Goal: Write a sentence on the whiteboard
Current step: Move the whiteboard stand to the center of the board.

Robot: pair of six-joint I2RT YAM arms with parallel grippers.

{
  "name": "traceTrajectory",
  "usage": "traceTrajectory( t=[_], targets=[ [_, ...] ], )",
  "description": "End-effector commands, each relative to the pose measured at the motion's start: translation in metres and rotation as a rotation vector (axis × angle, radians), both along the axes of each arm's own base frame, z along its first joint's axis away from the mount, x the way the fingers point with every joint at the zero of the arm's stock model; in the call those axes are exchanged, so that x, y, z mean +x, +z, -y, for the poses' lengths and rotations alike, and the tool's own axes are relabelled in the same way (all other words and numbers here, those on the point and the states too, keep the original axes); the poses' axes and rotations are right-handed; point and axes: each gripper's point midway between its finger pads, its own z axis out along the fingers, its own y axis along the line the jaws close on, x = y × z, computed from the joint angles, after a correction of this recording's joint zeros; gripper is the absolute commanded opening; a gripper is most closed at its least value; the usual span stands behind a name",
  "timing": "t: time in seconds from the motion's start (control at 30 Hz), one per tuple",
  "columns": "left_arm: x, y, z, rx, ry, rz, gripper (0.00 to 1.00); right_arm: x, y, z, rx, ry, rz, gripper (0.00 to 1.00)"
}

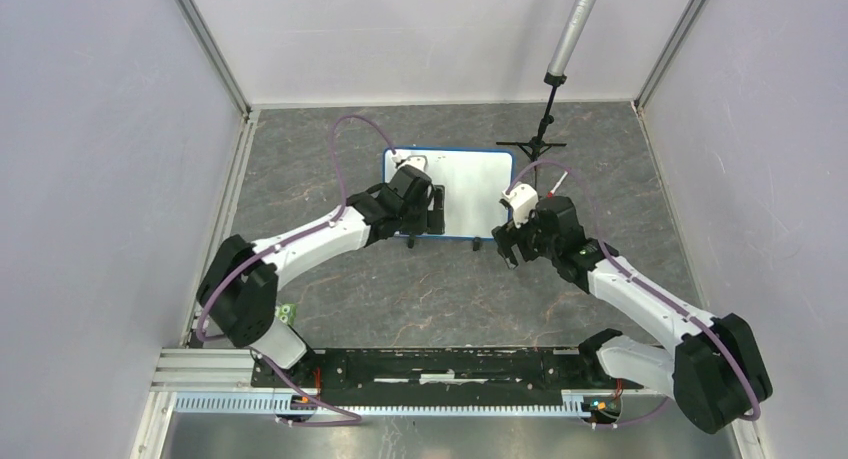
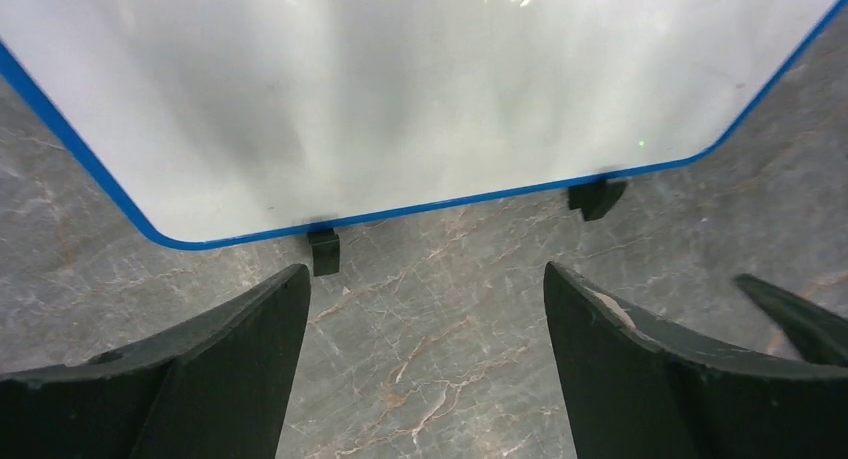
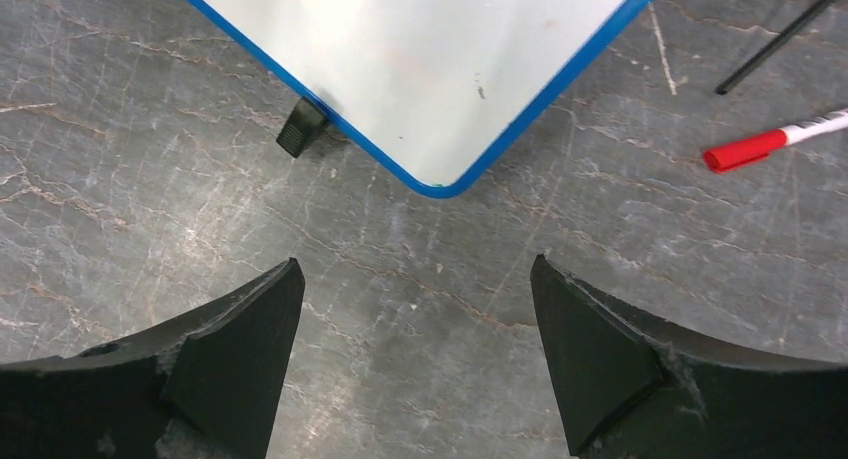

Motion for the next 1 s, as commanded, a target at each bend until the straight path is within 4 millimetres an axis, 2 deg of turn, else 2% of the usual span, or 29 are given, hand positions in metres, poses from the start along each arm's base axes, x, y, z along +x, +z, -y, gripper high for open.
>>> traceTrajectory(
  t=[0.0,0.03,0.1,0.2,0.27,0.4,0.53,0.7,0.8,0.97],
  targets=[
    [0.017,0.064,-0.007,-0.039,-0.010,0.133,0.93,0.012,0.007,-0.017,0.047,-0.024,0.045,0.89],
    [0.022,0.077,-0.013,-0.049,0.009,0.152,0.99,0.012,0.006,-0.022,0.054,-0.022,0.035,0.87],
    [0.035,0.098,-0.036,-0.054,0.069,0.185,1.00,0.012,0.003,-0.032,0.068,-0.025,0.019,0.84],
    [0.055,0.132,-0.086,-0.081,0.189,0.235,1.00,0.013,0.004,-0.046,0.070,-0.044,0.007,0.75],
    [0.059,0.153,-0.122,-0.080,0.260,0.262,1.00,0.015,0.005,-0.052,0.067,-0.054,0.018,0.72],
    [0.051,0.184,-0.186,-0.053,0.374,0.301,1.00,0.013,-0.008,-0.054,0.076,-0.103,-0.016,0.66],
    [0.034,0.203,-0.226,0.015,0.490,0.386,1.00,0.016,-0.013,-0.055,0.082,-0.150,-0.037,0.65],
    [0.018,0.218,-0.250,0.017,0.604,0.492,1.00,0.014,-0.018,-0.066,0.122,-0.156,-0.089,0.64],
    [0.017,0.218,-0.252,0.016,0.619,0.492,1.00,0.010,-0.024,-0.074,0.136,-0.150,-0.123,0.64],
    [0.020,0.218,-0.249,-0.012,0.611,0.483,1.00,0.019,-0.026,-0.087,0.171,-0.167,-0.136,0.65]
  ],
)
